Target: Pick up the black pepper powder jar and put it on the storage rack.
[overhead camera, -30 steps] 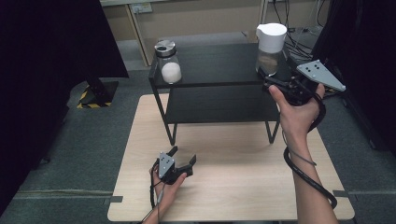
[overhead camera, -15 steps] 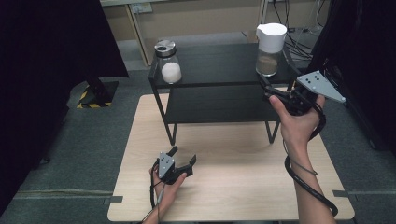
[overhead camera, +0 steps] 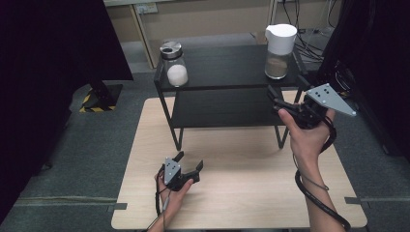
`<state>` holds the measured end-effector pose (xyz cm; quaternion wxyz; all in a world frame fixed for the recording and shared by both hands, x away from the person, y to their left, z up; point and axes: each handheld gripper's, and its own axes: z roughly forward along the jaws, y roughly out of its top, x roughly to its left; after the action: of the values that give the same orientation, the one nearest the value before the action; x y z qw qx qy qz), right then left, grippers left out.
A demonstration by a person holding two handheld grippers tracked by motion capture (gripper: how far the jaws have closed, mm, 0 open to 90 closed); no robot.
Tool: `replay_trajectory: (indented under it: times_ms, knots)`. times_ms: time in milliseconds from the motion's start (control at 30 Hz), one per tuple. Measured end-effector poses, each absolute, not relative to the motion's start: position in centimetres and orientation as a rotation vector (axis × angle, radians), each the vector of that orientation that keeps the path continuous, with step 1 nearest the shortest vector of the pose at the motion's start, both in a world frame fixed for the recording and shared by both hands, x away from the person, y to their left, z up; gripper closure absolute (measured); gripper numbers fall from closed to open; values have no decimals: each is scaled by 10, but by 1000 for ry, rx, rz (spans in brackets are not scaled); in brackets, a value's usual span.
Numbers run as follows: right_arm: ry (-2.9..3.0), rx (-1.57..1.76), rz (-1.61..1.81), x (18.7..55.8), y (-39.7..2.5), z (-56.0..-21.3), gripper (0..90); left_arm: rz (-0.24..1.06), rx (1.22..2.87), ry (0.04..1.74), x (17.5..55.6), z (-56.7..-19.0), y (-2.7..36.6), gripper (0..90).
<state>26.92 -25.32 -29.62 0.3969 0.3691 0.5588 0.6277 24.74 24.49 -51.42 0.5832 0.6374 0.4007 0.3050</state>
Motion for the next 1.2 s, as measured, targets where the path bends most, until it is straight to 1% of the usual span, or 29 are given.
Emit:
replay_trajectory:
  times_ms: [1200]
  knots:
    - [1476, 957, 1590, 241, -262, -349, 93, 714, 1486, 933, 247, -515, 245, 123]
